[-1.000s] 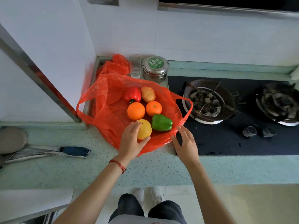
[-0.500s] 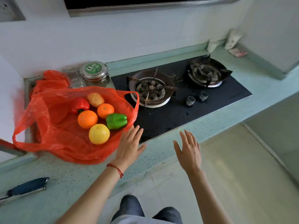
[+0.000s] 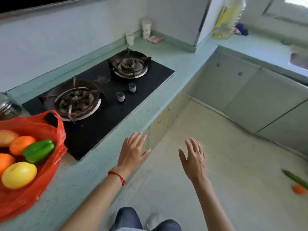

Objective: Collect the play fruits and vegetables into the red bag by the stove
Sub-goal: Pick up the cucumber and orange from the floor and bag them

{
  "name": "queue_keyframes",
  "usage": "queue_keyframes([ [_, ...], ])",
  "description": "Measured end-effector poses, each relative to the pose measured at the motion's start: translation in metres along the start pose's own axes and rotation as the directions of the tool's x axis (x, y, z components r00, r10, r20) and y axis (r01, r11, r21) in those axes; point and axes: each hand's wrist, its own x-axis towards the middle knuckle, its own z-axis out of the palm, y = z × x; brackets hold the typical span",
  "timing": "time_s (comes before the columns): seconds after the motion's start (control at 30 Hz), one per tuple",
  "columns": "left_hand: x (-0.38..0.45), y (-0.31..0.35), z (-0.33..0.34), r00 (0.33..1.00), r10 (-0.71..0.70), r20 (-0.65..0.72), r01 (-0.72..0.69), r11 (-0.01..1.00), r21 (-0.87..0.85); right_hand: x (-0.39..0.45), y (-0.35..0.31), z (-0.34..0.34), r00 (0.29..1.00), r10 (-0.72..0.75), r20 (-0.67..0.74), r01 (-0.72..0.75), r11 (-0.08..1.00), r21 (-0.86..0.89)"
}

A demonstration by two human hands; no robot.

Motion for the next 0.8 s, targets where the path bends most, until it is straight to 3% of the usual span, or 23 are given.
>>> queue_keyframes([
  [0.33,0.043,0.111,0.038,0.94,0.311,0.141,-0.307,0.95,-0.05,-0.048,0.1,-0.052,0.932,0.336,-0.137,-0.341,0.94,-0.014],
  [0.53,0.07,0.171,0.055,0.83,0.538,0.146,-0.534,0.843,-0.065,-0.081,0.131,-0.073,0.809,0.553,-0.199,-0.563,0.826,0.005],
  [0.8,0.096,0.229,0.079,0.649,0.735,0.197,-0.722,0.676,-0.146,-0.122,0.147,-0.086,0.603,0.753,-0.264,-0.776,0.63,0.026],
])
